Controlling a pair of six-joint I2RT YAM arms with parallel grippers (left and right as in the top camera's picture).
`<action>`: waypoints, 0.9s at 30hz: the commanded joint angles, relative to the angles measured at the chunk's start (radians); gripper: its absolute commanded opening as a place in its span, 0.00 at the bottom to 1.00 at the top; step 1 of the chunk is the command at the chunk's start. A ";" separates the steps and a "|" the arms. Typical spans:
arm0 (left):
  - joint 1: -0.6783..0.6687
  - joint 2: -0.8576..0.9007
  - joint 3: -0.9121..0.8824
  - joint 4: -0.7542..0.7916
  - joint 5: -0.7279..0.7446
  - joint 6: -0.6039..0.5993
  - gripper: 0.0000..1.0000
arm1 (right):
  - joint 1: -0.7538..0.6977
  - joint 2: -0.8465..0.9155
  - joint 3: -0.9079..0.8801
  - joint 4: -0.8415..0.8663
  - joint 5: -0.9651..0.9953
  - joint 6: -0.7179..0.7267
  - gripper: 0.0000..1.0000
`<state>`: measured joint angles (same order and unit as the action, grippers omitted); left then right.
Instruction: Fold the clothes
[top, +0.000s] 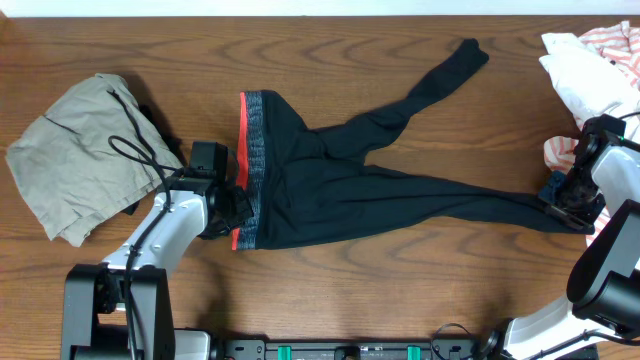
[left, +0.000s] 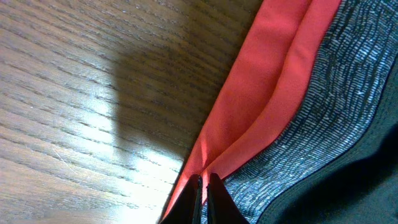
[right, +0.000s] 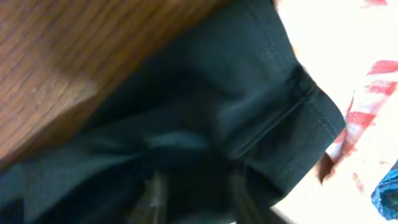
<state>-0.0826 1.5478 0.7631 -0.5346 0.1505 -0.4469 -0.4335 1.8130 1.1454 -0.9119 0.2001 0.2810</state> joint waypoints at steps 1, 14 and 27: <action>-0.002 0.003 -0.008 -0.001 -0.005 0.010 0.06 | -0.006 0.005 -0.007 0.011 0.001 0.014 0.01; -0.002 0.003 -0.008 -0.002 -0.005 0.010 0.06 | -0.007 0.005 -0.006 -0.052 -0.081 0.040 0.47; -0.002 0.003 -0.008 -0.001 -0.005 0.010 0.06 | -0.008 0.005 -0.007 -0.097 -0.089 0.093 0.61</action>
<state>-0.0826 1.5478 0.7631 -0.5343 0.1509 -0.4465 -0.4339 1.8130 1.1431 -1.0172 0.1184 0.3550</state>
